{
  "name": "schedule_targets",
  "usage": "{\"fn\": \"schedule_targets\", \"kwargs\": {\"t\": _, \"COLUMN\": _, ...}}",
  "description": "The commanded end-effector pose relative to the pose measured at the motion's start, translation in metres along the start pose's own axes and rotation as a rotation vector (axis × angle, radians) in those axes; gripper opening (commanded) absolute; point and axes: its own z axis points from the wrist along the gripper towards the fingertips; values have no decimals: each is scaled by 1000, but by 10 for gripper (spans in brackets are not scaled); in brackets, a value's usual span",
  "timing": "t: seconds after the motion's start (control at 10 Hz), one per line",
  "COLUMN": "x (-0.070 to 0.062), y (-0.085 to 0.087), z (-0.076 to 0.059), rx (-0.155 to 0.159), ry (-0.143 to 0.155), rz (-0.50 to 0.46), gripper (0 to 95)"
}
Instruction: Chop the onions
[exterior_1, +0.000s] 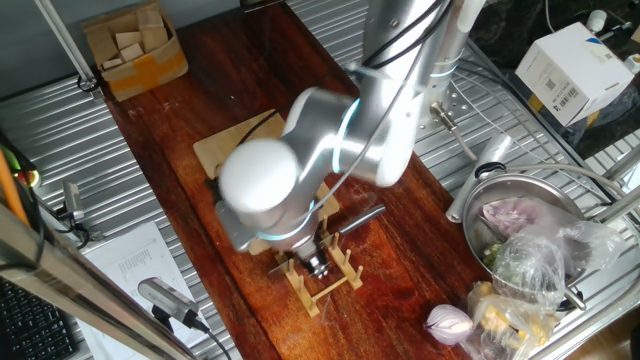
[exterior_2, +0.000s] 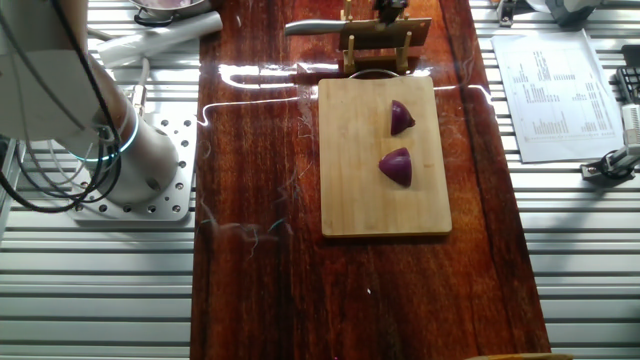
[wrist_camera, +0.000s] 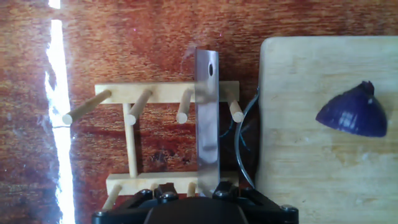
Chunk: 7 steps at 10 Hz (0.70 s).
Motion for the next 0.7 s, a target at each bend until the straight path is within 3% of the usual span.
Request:
{"fn": "schedule_targets", "kwargs": {"t": 0.1, "x": 1, "y": -1, "z": -2, "rx": 2, "ry": -3, "rz": -4, "gripper": 380}}
{"fn": "schedule_targets", "kwargs": {"t": 0.7, "x": 8, "y": -11, "z": -7, "rx": 8, "ry": 2, "rz": -14, "gripper": 380}}
